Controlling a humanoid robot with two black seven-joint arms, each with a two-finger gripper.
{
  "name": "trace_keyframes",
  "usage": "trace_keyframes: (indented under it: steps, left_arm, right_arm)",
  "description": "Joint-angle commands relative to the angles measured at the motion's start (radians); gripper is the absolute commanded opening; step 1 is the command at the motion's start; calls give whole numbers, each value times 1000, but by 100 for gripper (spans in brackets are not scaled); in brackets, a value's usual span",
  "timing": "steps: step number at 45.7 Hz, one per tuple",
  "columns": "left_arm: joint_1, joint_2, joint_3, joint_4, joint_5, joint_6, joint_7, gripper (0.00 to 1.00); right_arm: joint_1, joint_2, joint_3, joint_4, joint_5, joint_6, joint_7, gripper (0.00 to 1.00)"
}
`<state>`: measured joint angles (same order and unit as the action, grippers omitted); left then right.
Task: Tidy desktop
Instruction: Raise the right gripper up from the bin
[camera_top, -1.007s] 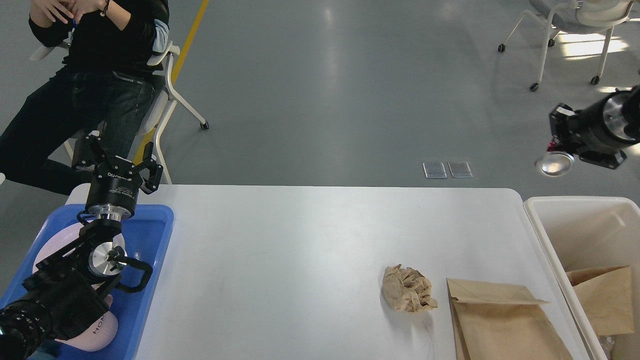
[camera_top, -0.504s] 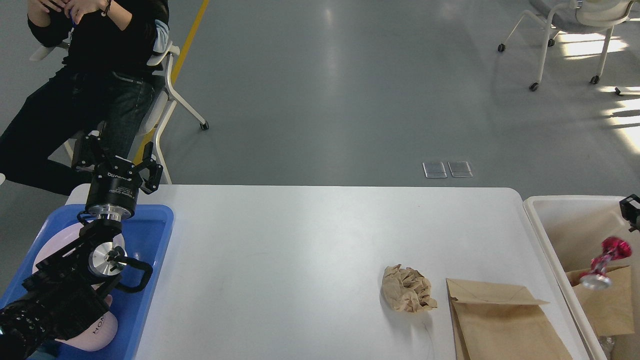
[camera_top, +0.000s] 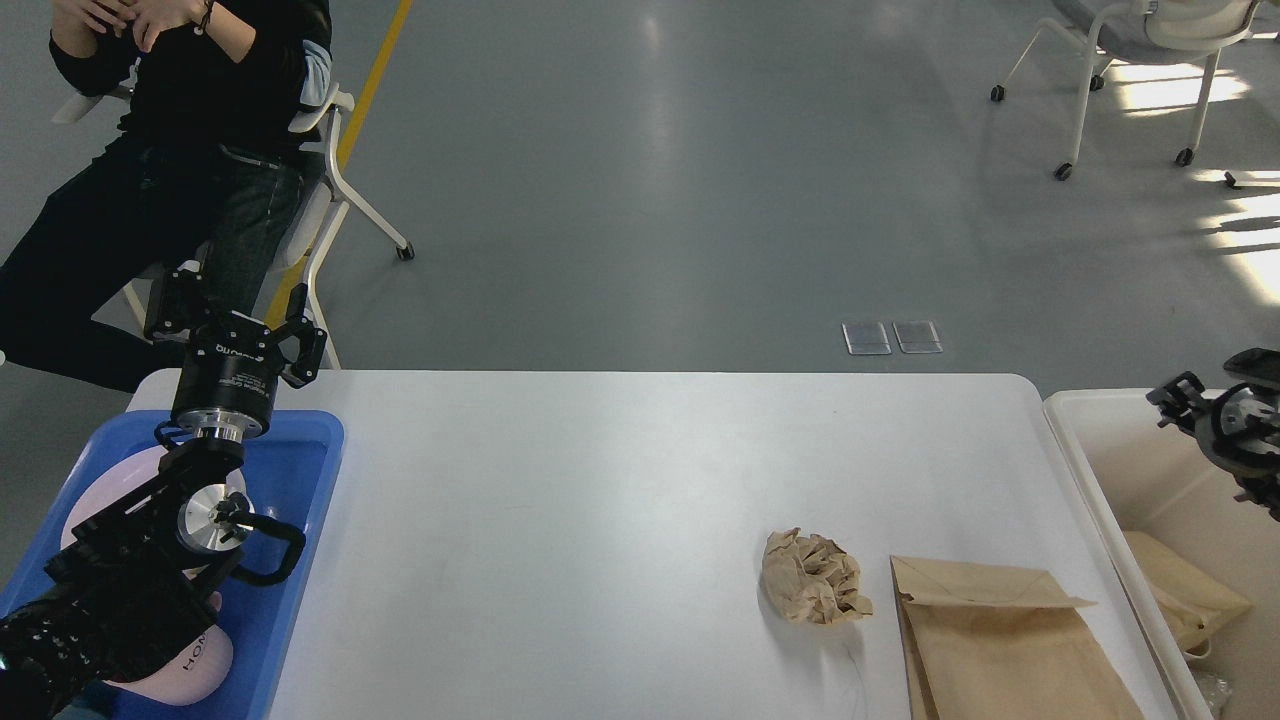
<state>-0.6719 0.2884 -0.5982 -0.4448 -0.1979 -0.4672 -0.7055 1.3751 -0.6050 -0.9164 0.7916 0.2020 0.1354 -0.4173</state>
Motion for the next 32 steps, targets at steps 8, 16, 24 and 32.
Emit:
trace_keyframes:
  steps: [8,16,24,32]
  left_arm:
    - [0,0,0,0,0,-1,0,97]
    - [0,0,0,0,0,1,0,97]
    - [0,0,0,0,0,-1,0,97]
    - [0,0,0,0,-1,1,0,96]
  right_arm:
    - [338,7,-159,267,8,288,0,100]
    - [536,40,-200,359,10,556,0,100]
    - [735,64,-242,488,10,615,2,100]
    - [745,56,-243,531,8,601,2,100]
